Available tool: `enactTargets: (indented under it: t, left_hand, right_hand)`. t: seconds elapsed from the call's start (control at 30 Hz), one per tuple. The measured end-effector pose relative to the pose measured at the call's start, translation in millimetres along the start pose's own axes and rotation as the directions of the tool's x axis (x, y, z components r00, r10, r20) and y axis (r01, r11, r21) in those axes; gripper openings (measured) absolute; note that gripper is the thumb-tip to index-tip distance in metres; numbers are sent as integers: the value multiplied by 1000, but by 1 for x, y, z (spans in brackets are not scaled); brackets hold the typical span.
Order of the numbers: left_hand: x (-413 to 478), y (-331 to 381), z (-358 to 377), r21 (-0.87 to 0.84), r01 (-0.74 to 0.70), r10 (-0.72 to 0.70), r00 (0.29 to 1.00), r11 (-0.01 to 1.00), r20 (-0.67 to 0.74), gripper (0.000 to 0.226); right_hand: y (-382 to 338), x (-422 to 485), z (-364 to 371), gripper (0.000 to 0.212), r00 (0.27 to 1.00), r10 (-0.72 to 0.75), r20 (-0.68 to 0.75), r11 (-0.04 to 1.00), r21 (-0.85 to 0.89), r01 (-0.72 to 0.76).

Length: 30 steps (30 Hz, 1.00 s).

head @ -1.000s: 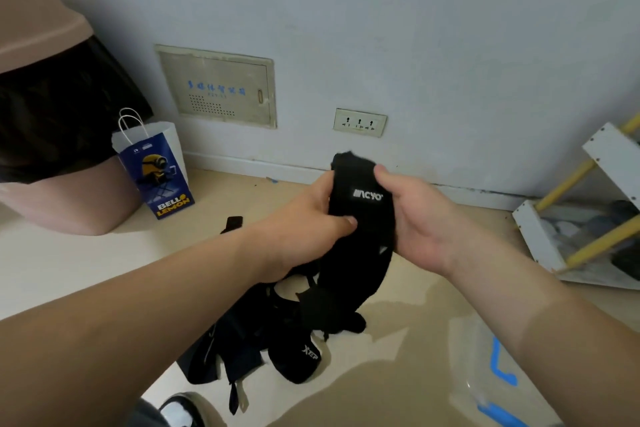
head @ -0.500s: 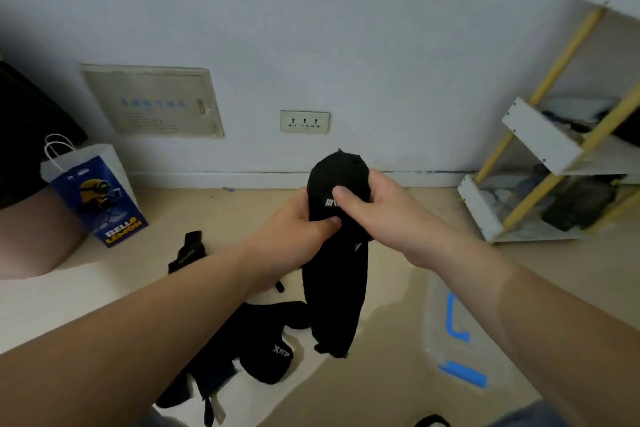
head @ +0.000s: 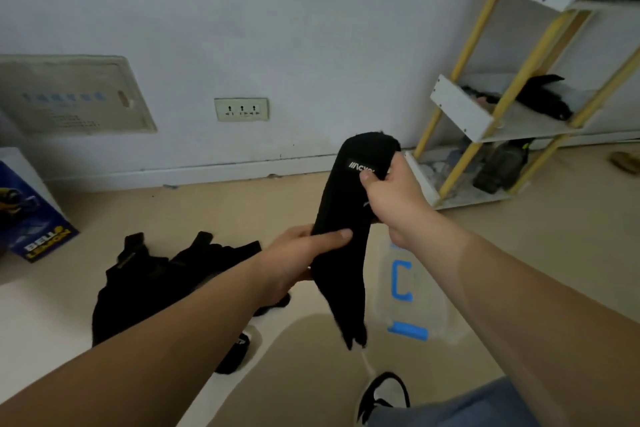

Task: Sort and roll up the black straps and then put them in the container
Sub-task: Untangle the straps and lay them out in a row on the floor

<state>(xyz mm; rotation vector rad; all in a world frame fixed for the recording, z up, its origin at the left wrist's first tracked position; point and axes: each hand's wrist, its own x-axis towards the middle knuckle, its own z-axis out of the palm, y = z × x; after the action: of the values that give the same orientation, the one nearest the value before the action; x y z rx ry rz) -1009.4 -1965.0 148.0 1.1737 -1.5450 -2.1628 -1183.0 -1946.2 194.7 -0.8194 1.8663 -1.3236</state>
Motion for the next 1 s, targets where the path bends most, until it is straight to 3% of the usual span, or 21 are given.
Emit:
enactTargets:
  t: [0.07,0.13,0.3,0.4,0.53,0.63,0.73,0.83,0.9,1.0]
  left_hand:
    - [6,-12,-9,32,-10,10,1000,999,-4,38]
    - [16,-26,-21,83,11,-10,1000,996,-15,37]
    - [52,-72,-44,163,152,-144,988,975,-59,44]
    - [83,-95,-53,149,170,-155,982,974,-105,43]
    - [135,-128,-72,106,235,-210,956,966,-205,35]
    - [165,-156,-79,49,313,-292,923,948,-250,26]
    - [184,-176,-79,-60,391,-395,900,918,-184,40]
    - [195,-185,-76,-245,466,-474,880,850,27,61]
    - [201,-190,-75,-195,496,-481,868,846,119,58]
    - [212,-201,-76,0,503,-498,855,864,144,43]
  right_hand:
    - [6,17,9,39,998,59,-31,996,-63,-61]
    - [16,38,18,31,997,83,-13,969,-233,-83]
    - [55,91,52,25,973,154,170,893,-446,-64]
    - [101,127,74,32,958,211,193,879,-467,-99]
    - [156,180,100,60,936,344,77,875,-389,-290]
    - [189,217,118,65,913,407,35,857,-360,-369]
    - [214,247,129,67,912,411,-8,847,-366,-385]
    - [228,262,136,69,948,319,-7,853,-434,-291]
    - [236,266,138,62,976,216,30,865,-469,-177]
    - [248,272,141,53,994,103,33,894,-440,-78]
